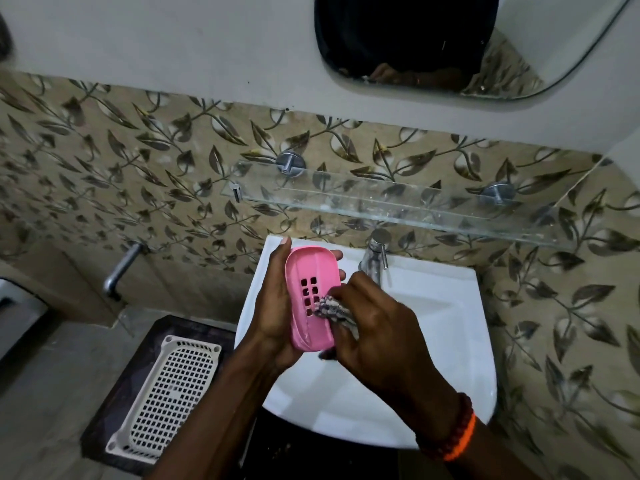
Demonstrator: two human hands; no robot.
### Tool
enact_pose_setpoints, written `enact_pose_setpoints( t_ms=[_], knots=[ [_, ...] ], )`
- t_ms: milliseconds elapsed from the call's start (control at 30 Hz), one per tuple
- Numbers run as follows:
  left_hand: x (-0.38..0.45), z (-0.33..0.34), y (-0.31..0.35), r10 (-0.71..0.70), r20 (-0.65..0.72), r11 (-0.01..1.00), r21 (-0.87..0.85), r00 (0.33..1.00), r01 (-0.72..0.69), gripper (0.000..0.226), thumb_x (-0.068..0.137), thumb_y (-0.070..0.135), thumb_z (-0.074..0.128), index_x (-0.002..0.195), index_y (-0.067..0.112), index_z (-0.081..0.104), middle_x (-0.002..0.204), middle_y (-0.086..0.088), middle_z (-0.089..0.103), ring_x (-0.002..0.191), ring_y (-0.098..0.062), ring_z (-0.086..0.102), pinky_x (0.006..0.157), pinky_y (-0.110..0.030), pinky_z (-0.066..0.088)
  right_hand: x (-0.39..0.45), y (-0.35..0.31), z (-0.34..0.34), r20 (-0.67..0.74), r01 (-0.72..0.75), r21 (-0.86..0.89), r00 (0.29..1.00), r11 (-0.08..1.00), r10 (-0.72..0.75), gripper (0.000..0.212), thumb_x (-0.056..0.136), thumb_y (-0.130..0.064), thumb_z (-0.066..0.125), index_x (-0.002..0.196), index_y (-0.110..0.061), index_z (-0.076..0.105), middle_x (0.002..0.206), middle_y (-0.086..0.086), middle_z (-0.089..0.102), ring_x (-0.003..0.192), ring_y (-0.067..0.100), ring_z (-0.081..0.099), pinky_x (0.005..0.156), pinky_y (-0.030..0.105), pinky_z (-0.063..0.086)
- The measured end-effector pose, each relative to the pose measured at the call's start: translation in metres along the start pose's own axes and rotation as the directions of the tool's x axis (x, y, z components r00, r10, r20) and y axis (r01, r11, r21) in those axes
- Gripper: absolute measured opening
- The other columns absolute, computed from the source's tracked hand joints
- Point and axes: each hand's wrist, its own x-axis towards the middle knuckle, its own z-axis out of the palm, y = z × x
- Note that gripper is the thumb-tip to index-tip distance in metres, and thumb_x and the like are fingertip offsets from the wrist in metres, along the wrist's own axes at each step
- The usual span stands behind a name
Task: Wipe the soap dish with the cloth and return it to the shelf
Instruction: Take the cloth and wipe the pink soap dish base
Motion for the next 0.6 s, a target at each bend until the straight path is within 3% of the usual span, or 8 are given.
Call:
enact_pose_setpoints(
  t_ms=[133, 200, 267, 333, 400, 467, 533, 600],
  knots=[
    [-0.001, -0.003, 0.007, 0.063, -0.029, 0.997, 0.05, 0.998, -0.061, 0.088, 0.091, 0.075, 0.04, 0.131, 0.003, 0.069, 0.094, -0.016, 0.073, 0.078, -0.025, 0.069, 0.078, -0.037, 0.057, -0.008, -0.001, 0.003, 0.058, -0.057, 0.089, 0.997, 0.994, 0.052, 0.014, 0.079, -0.031, 0.068, 0.089, -0.023, 0.066, 0.083, -0.008, 0.058, 0.073, 0.018, 0.06, 0.057, 0.031, 0.047],
    [-0.001, 0.003, 0.004, 0.101, -0.074, 0.991, 0.093, 0.992, -0.094, 0.09, 0.083, 0.077, 0.047, 0.129, 0.003, 0.071, 0.095, -0.016, 0.073, 0.077, -0.023, 0.07, 0.073, -0.035, 0.06, -0.003, 0.001, 0.004, 0.052, -0.123, 0.132, 0.992, 0.984, 0.117, 0.019, 0.079, -0.038, 0.069, 0.082, -0.02, 0.063, 0.076, -0.008, 0.056, 0.07, 0.018, 0.057, 0.059, 0.034, 0.047],
    [-0.002, 0.008, 0.0, 0.129, -0.127, 0.986, 0.12, 0.983, -0.114, 0.094, 0.071, 0.078, 0.056, 0.127, 0.004, 0.072, 0.096, -0.016, 0.07, 0.075, -0.023, 0.07, 0.068, -0.032, 0.062, 0.006, 0.001, 0.006, 0.002, -0.141, 0.142, 0.99, 0.98, 0.142, 0.022, 0.079, -0.034, 0.074, 0.077, -0.02, 0.057, 0.073, -0.007, 0.054, 0.068, 0.019, 0.055, 0.06, 0.036, 0.048],
    [-0.004, 0.008, 0.001, 0.148, -0.15, 0.982, 0.138, 0.978, -0.128, 0.095, 0.068, 0.08, 0.058, 0.125, 0.006, 0.073, 0.099, -0.017, 0.067, 0.079, -0.026, 0.067, 0.072, -0.035, 0.059, 0.012, 0.0, 0.007, -0.058, -0.207, 0.202, 0.973, 0.957, 0.223, 0.031, 0.077, -0.03, 0.078, 0.068, -0.026, 0.048, 0.063, -0.009, 0.05, 0.06, 0.01, 0.05, 0.055, 0.029, 0.043],
    [-0.005, 0.006, 0.003, 0.191, -0.182, 0.972, 0.172, 0.965, -0.16, 0.097, 0.066, 0.083, 0.058, 0.125, 0.008, 0.073, 0.103, -0.018, 0.07, 0.084, -0.026, 0.068, 0.075, -0.038, 0.057, 0.011, 0.002, 0.009, 0.018, -0.352, 0.332, 0.93, 0.875, 0.367, 0.036, 0.074, -0.031, 0.079, 0.059, -0.019, 0.048, 0.053, 0.0, 0.053, 0.049, 0.006, 0.05, 0.048, 0.029, 0.043],
    [-0.004, 0.006, 0.004, 0.23, -0.21, 0.96, 0.209, 0.95, -0.186, 0.097, 0.071, 0.088, 0.057, 0.125, 0.01, 0.074, 0.106, -0.018, 0.074, 0.086, -0.024, 0.072, 0.075, -0.037, 0.057, 0.007, 0.003, 0.011, 0.177, -0.485, 0.413, 0.873, 0.771, 0.455, 0.036, 0.072, -0.036, 0.078, 0.065, -0.008, 0.057, 0.058, 0.008, 0.063, 0.045, 0.011, 0.06, 0.047, 0.036, 0.049],
    [-0.004, 0.009, 0.004, 0.231, -0.214, 0.959, 0.218, 0.949, -0.184, 0.092, 0.074, 0.086, 0.055, 0.124, 0.011, 0.075, 0.105, -0.017, 0.076, 0.084, -0.022, 0.073, 0.074, -0.035, 0.058, 0.006, 0.003, 0.013, 0.19, -0.491, 0.401, 0.87, 0.773, 0.454, 0.036, 0.072, -0.037, 0.079, 0.067, -0.007, 0.06, 0.06, 0.006, 0.066, 0.049, 0.015, 0.062, 0.049, 0.036, 0.049],
    [-0.003, 0.009, 0.003, 0.207, -0.209, 0.963, 0.216, 0.956, -0.162, 0.093, 0.07, 0.085, 0.057, 0.122, 0.011, 0.076, 0.102, -0.015, 0.076, 0.084, -0.023, 0.073, 0.075, -0.036, 0.059, 0.01, 0.001, 0.013, 0.106, -0.441, 0.399, 0.893, 0.804, 0.438, 0.033, 0.074, -0.032, 0.081, 0.062, -0.011, 0.058, 0.054, -0.001, 0.062, 0.045, 0.008, 0.054, 0.045, 0.026, 0.042]
  ],
)
